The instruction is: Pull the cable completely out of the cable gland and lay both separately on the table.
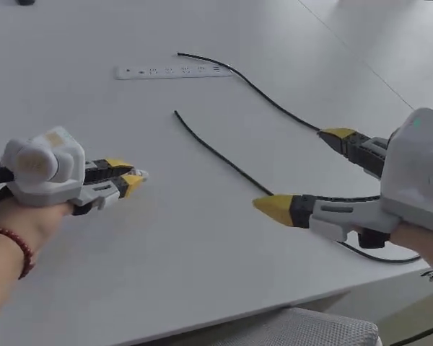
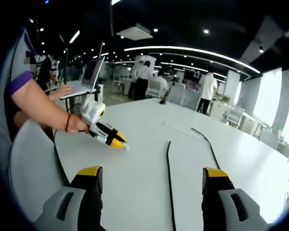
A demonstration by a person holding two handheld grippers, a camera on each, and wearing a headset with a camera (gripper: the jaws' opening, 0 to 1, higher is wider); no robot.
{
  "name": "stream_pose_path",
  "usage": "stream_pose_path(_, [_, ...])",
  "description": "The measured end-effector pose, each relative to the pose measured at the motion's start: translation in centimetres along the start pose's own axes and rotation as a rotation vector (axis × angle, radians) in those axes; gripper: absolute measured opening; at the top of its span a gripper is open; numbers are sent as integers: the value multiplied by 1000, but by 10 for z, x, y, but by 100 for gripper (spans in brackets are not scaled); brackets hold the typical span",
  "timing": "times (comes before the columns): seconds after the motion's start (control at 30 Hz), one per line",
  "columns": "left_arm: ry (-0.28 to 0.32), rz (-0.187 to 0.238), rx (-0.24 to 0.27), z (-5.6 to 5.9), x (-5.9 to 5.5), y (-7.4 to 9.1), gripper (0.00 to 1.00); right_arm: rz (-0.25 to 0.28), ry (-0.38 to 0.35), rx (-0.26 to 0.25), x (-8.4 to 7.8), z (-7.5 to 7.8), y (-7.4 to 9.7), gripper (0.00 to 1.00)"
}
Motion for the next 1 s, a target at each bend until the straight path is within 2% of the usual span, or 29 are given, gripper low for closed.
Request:
stream_pose_path(0.3, [8, -23, 13, -4, -12, 0, 16, -8, 4, -3, 1, 2, 1, 85])
stream_pose_path(0.4, [22, -16, 8, -4, -13, 1, 16, -11, 8, -1, 1, 1, -1, 85])
stream_pose_path(0.6, [47, 33, 17, -7, -7, 6, 19, -11, 14, 4, 3, 1, -4, 84])
stream_pose_path(0.67, [26, 36, 39, -9, -5, 8, 28, -8, 13, 5, 4, 2, -5, 84])
stream_pose_path(0.77, [44, 55, 55, -12, 0, 14, 39, -4, 13, 8, 4, 2, -6, 84])
stream_pose_path(0.8, [38, 85, 61, -12, 4, 17, 42, -4, 12, 9, 4, 1, -6, 84])
stream_pose_path(0.83, [64, 117, 59, -12, 9, 19, 50, 0, 11, 7, 4, 2, -6, 84])
stream_pose_path(0.87, [84, 120, 89, -15, 10, 23, 59, 1, 8, 13, 4, 0, -7, 84])
stream_pose_path(0.93, [63, 152, 115, -19, 16, 29, 77, 4, 15, 11, 4, -1, -6, 84])
stream_pose_path(0.97, [94, 174, 119, -19, 19, 33, 82, 6, 9, 16, 4, -2, -6, 84])
stream_pose_path(1.0, [95, 177, 128, -20, 20, 36, 85, 3, 2, 20, 3, -3, -6, 84])
Point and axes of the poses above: the centre of the closed fingertips' face, and the gripper's own axes: y roughly backward along the fingers, z roughly to its right, x roughly out of its top, the point moved 3 cm from there along y, roughly backward along the fingers, and after that the axes turned 8 degrees about y, right-handed, at the moved point
